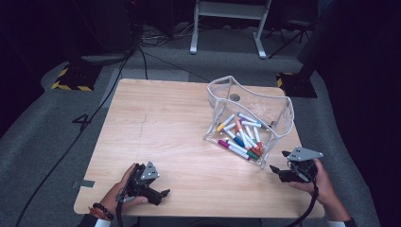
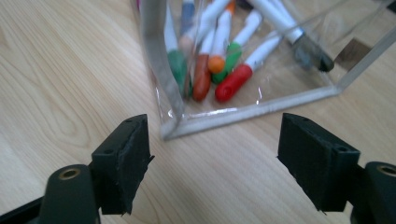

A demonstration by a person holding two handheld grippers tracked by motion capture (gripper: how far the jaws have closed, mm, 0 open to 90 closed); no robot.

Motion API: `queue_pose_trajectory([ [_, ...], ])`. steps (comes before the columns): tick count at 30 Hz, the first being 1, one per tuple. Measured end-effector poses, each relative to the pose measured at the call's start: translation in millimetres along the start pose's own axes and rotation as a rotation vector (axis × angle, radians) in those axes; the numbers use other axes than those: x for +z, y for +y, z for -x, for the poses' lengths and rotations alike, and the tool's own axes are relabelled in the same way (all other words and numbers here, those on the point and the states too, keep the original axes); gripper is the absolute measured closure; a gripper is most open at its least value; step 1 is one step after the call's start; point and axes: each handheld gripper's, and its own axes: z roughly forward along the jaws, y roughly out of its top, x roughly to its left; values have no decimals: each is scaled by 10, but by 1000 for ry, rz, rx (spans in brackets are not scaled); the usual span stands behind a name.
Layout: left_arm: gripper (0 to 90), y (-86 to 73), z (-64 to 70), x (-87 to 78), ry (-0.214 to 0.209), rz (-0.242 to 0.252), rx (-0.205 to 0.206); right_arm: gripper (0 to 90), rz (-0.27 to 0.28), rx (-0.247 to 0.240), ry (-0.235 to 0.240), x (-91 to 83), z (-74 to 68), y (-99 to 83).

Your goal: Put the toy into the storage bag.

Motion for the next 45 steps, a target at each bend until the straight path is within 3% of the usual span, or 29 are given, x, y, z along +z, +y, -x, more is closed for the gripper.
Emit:
queue_pose_trajectory([
  [6, 1, 2, -2, 1, -1, 0, 0, 252, -30, 39, 26, 141, 31, -202],
  [14, 0, 3, -3, 1, -2, -1, 1, 247, -48, 73, 24, 242, 25, -441],
  [21, 0, 3, -3, 1, -2, -1, 1, 231, 2, 160, 55, 225, 26, -596],
  [24, 1, 3, -3, 2, -2, -1, 1, 214, 43, 228, 74, 247, 44, -667],
  [45, 0, 5, -5, 3, -1, -1, 0, 198, 39, 244, 50, 259, 14, -652],
])
